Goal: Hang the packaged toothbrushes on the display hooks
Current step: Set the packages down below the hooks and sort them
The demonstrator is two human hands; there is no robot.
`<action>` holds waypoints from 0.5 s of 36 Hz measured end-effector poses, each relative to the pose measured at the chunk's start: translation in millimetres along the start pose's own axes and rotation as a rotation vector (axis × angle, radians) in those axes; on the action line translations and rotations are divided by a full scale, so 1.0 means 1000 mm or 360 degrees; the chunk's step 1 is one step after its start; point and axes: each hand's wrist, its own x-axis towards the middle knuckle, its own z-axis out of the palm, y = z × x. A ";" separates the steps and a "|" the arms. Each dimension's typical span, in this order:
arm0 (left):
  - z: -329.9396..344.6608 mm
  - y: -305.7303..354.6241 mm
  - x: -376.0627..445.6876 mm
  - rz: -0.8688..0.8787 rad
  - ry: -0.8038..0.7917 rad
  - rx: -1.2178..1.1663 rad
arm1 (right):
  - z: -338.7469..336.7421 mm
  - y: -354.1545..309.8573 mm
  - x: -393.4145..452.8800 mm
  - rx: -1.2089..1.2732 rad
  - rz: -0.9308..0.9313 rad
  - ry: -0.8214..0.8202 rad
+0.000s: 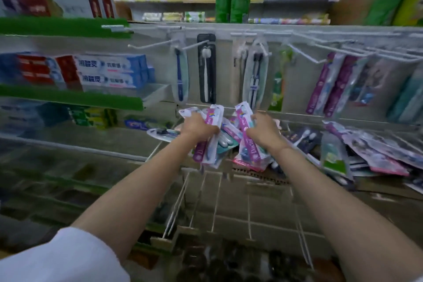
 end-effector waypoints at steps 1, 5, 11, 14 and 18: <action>0.000 -0.002 0.001 0.0036 -0.0014 0.0011 | 0.003 0.001 0.000 -0.0045 0.0033 0.0023; 0.002 -0.004 0.004 0.0165 -0.0023 0.0012 | 0.006 0.005 -0.004 -0.0325 0.0145 0.0088; 0.013 -0.004 0.017 0.0231 0.0003 -0.0085 | -0.001 0.009 -0.011 -0.0280 0.0179 0.0107; 0.016 -0.002 0.021 0.0267 0.0015 -0.0119 | -0.003 0.011 -0.012 -0.0243 0.0195 0.0085; 0.017 -0.001 0.026 0.0309 -0.0010 -0.0134 | -0.010 0.013 -0.012 -0.0213 0.0229 0.0093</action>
